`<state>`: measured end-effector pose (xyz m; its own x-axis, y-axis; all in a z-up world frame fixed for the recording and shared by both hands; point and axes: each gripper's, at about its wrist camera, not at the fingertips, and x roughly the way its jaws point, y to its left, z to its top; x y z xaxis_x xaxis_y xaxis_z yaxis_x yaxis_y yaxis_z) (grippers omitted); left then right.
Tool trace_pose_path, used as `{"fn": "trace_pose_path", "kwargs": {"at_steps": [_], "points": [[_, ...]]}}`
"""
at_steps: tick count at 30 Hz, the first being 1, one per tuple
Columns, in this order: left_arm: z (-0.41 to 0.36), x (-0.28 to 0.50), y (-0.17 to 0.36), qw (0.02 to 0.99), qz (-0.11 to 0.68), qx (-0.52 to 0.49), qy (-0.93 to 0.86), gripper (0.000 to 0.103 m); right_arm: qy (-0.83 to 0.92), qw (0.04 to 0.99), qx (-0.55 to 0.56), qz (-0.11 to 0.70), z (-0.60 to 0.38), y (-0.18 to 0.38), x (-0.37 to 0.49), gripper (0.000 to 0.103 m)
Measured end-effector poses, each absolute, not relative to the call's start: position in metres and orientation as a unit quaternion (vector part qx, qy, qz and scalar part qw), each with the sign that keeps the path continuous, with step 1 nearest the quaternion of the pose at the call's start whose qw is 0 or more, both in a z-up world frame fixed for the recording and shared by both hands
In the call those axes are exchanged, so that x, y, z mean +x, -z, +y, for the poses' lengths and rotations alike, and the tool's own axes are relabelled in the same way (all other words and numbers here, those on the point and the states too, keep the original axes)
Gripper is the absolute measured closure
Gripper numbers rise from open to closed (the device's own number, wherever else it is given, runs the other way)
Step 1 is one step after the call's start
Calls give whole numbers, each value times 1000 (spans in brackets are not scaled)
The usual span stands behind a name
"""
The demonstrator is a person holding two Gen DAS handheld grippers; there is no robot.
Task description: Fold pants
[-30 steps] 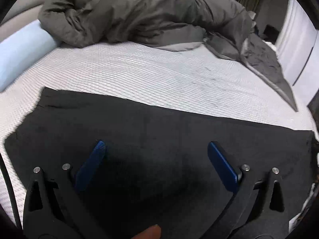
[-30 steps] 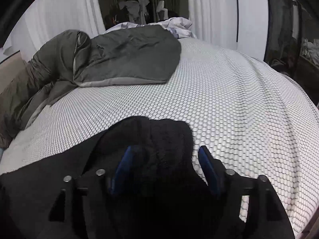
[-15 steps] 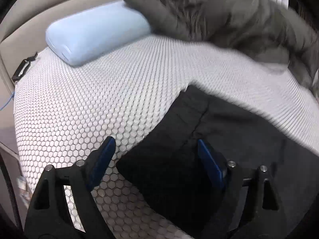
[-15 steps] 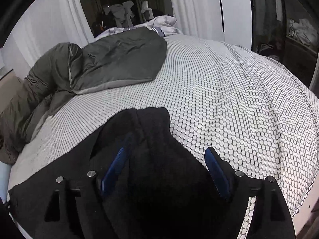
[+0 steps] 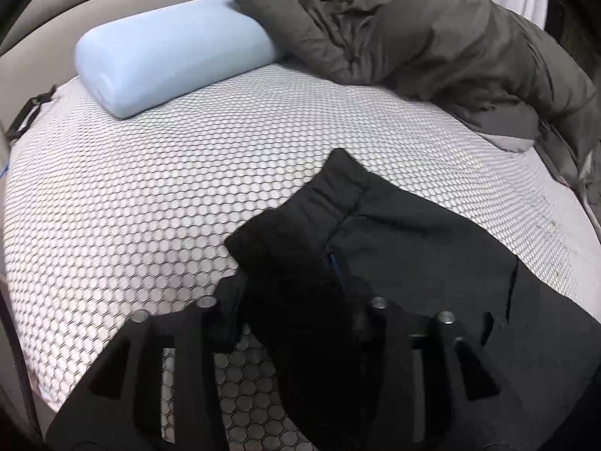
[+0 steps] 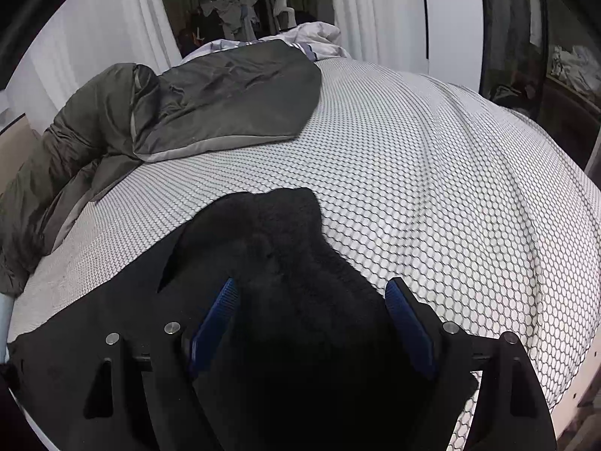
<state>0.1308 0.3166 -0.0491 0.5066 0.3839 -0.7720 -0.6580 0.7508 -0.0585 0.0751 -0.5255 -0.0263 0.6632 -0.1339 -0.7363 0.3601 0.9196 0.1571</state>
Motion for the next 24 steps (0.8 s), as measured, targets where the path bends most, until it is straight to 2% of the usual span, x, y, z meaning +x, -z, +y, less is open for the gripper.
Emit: {"fn": "trace_pose_path", "kwargs": {"at_steps": [2,3,7,9,11,12,13,14,16,18,21,24], "points": [[316,123,38,856,371,-196,-303,26,139,902,155,378,-532,23,71,20],[319,117,33,863,355,-210,-292,21,142,903,163,372,-538,21,68,20],[304,107,13,881,323,-238,-252,12,120,904,217,347,-557,17,68,20],[285,109,6,894,316,-227,-223,0,110,905,216,351,-558,17,82,20],[259,118,4,905,325,-195,-192,1,95,912,189,353,-551,18,99,20],[242,120,2,909,331,-180,-177,1,88,912,174,361,-546,23,109,26],[227,127,5,912,341,-162,-157,1,85,908,166,376,-541,30,118,48],[212,136,11,913,359,-140,-135,1,84,903,160,391,-537,36,124,63],[192,160,27,905,397,-100,-118,1,96,902,120,405,-524,43,132,76],[181,172,42,894,422,-72,-128,1,95,913,73,390,-509,35,132,82],[169,178,57,878,451,-64,-146,1,116,922,84,359,-514,24,129,85],[178,184,66,870,458,-69,-169,1,236,908,52,342,-525,33,132,82]]}}
